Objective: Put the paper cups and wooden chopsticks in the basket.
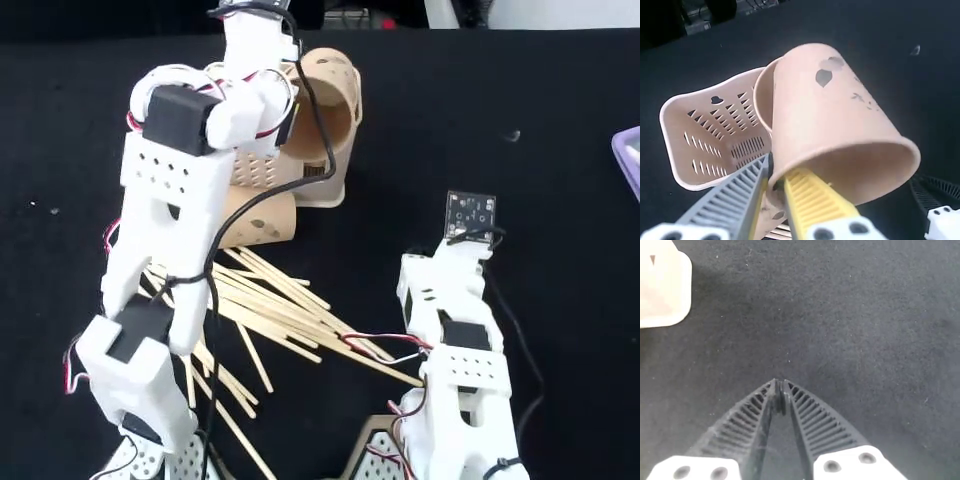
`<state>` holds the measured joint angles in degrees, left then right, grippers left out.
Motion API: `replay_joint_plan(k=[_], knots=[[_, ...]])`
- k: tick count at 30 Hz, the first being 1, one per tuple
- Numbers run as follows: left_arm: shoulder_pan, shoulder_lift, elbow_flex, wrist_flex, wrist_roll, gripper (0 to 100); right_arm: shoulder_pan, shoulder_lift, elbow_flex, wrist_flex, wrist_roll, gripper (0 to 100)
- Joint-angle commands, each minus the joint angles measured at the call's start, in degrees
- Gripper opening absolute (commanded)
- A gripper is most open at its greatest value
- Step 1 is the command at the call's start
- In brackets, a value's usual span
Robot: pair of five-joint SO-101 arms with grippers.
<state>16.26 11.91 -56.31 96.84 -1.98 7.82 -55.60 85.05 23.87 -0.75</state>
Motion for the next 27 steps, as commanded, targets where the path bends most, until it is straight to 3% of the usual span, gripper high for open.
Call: replay_joint_plan(k=[1,14,19,27], knots=[[0.48,-0.09,-3.38,1.23,-2.11,3,-0.62,-1.36,-0.31,-1.14,0.53,1.2],[0.31,-0.18,-3.56,-2.99,-2.64,4,-3.34,-1.27,-0.22,-1.14,0.7,1.2],[0.31,-0.53,-3.56,-3.96,-2.46,14,-3.34,-1.27,-0.22,-1.14,0.7,1.2],[-1.71,-0.35,-3.47,-5.89,-2.29,13,-3.34,-1.27,-0.22,-1.14,0.7,1.2]])
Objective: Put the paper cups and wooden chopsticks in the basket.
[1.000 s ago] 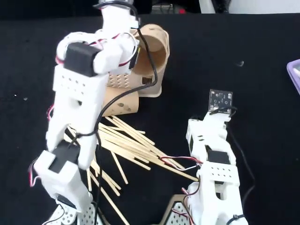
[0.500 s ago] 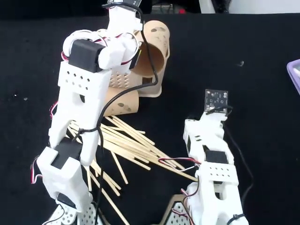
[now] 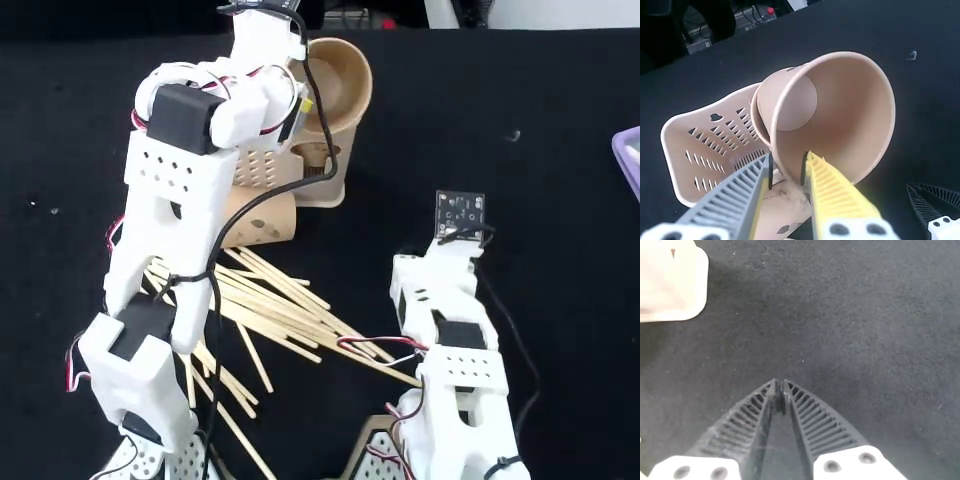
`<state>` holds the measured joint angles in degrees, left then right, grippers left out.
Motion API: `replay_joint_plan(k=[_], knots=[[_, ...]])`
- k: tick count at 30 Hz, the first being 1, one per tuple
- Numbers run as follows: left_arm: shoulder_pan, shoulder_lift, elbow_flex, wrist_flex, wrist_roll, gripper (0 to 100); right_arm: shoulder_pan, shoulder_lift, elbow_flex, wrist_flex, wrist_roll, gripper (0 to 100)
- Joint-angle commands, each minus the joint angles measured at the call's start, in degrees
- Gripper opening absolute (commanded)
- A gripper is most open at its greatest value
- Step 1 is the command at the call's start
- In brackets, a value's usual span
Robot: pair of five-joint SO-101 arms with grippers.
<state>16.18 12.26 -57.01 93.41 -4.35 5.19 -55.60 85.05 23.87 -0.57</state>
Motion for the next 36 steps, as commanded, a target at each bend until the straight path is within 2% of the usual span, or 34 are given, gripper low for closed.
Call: replay_joint_plan(k=[1,6,10,16,22,30,32,36], knots=[[-2.42,-0.53,-2.77,-3.52,1.05,13,-0.7,-1.27,-0.22,-1.14,0.53,1.2],[-5.93,-0.44,-2.77,-11.16,8.79,13,-0.7,-1.27,-0.22,-1.14,0.53,1.2],[-6.9,-0.35,-2.33,-16.97,11.6,13,-0.7,-1.27,-0.22,-1.14,0.53,1.2],[-6.29,-0.79,-2.77,-18.2,11.6,13,-0.7,-1.27,-0.22,-1.14,0.53,1.2],[-1.89,-0.97,-2.86,-15.12,11.25,13,-0.7,-1.27,-0.22,-1.14,0.53,1.2],[1.89,-0.35,-2.15,-15.03,11.25,13,-0.7,-1.27,-0.22,-1.14,0.53,1.2],[1.89,0.53,-0.92,-16.18,11.25,13,-0.7,-1.27,-0.22,-1.14,0.53,1.2],[1.36,4.66,0.57,-24.35,11.52,13,-0.79,-1.27,-0.22,-1.14,0.53,1.2]])
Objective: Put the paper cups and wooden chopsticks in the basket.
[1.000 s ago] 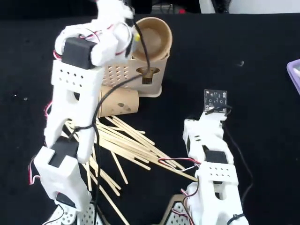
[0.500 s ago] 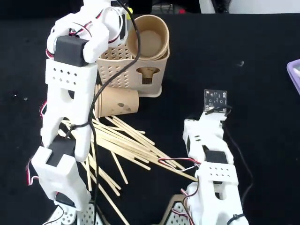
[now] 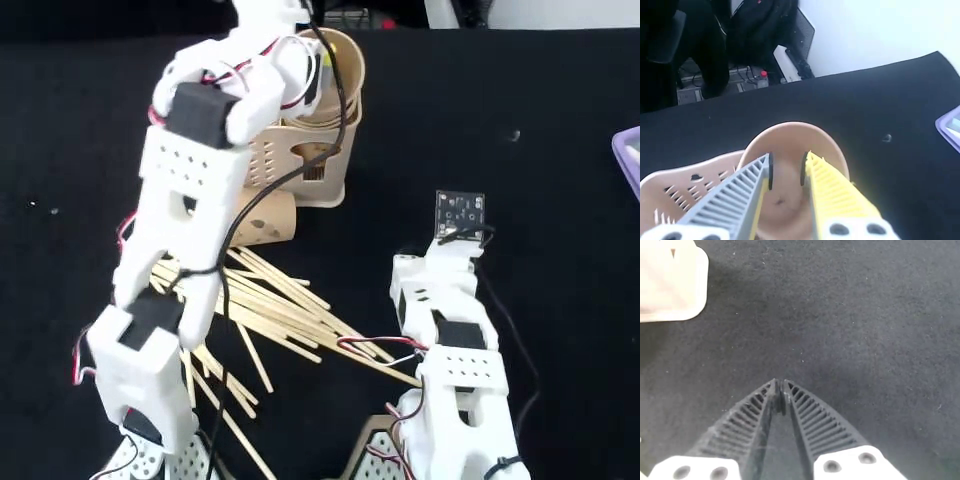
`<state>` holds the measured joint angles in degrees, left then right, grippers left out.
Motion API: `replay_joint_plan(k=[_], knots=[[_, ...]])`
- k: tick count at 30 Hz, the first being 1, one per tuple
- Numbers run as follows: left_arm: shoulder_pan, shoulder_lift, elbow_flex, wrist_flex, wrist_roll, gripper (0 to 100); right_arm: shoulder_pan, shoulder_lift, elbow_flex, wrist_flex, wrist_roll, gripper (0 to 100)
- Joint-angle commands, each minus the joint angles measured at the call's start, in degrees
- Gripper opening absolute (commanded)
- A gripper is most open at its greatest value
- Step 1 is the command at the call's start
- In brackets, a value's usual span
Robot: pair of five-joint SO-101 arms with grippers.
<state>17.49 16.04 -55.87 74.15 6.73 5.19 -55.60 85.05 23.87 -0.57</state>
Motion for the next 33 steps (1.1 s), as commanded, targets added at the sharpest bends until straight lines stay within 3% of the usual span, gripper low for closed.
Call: replay_joint_plan(k=[1,8,15,20,24,29,33], knots=[[0.04,1.58,-0.57,-6.77,0.44,13,-0.7,-1.27,-0.22,-1.14,0.53,1.2],[0.57,2.73,-3.91,-10.11,0.35,13,-0.7,-1.27,-0.22,-1.14,0.53,1.2],[1.19,3.43,-8.31,6.95,0.26,13,-0.88,-1.27,-0.22,-1.14,0.53,1.2],[3.47,3.34,-1.8,10.9,0.18,13,-0.88,-1.27,-0.22,-1.14,0.53,1.2],[4.35,3.43,3.56,10.2,0.09,12,-0.88,-1.27,-0.22,-1.14,0.53,1.2],[3.56,2.81,10.51,2.02,0.09,12,-0.88,-1.27,-0.22,-1.14,0.53,1.2],[1.8,2.73,9.27,-3.16,0.09,12,-0.88,-1.27,-0.22,-1.14,0.53,1.2]])
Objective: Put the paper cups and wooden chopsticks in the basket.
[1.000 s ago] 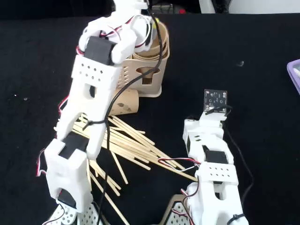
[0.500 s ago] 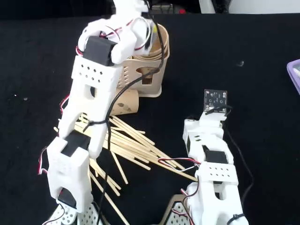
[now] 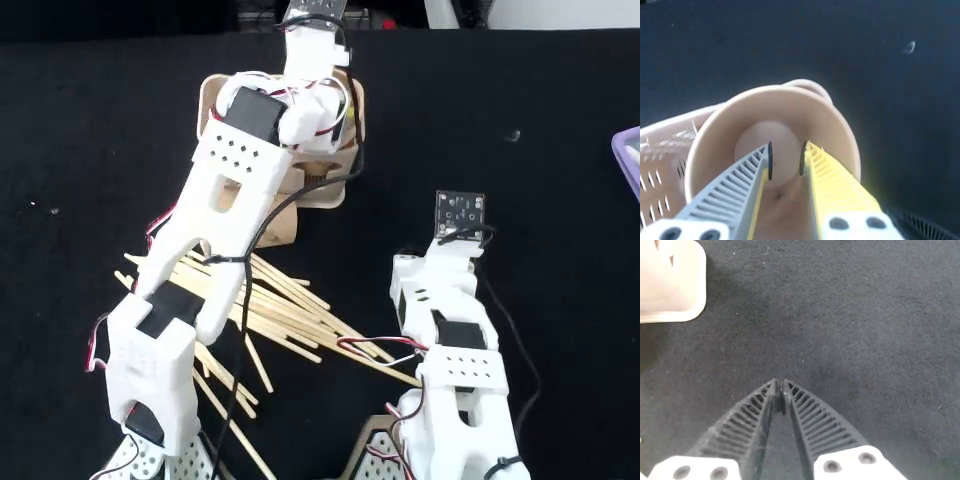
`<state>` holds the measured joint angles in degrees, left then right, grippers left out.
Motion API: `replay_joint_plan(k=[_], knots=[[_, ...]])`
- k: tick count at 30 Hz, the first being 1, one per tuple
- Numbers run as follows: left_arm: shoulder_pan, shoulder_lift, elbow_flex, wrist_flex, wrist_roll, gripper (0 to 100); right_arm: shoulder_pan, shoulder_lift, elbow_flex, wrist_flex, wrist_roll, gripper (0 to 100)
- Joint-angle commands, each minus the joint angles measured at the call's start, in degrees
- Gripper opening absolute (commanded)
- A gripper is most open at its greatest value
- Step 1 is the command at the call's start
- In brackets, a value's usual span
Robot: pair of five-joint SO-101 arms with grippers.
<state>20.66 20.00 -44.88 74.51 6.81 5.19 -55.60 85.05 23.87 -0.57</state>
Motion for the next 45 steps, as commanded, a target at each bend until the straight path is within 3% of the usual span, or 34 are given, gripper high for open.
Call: replay_joint_plan(k=[1,11,24,38,45], knots=[[-1.54,-1.23,-3.03,-4.04,0.0,12,-0.88,-1.27,-0.22,-1.14,0.53,1.2],[-1.63,-0.7,-18.33,-3.43,0.44,13,-0.88,-1.27,-0.22,-1.14,0.53,1.2],[2.42,4.31,-8.31,-4.4,0.0,13,-0.88,-1.27,-0.22,-1.14,0.53,1.2],[2.77,5.45,-22.29,-3.78,0.0,13,-0.88,-1.27,-0.22,-1.14,0.53,1.2],[3.38,5.71,-12.26,-5.45,0.0,13,-0.88,-1.27,-0.22,-1.14,0.53,1.2]])
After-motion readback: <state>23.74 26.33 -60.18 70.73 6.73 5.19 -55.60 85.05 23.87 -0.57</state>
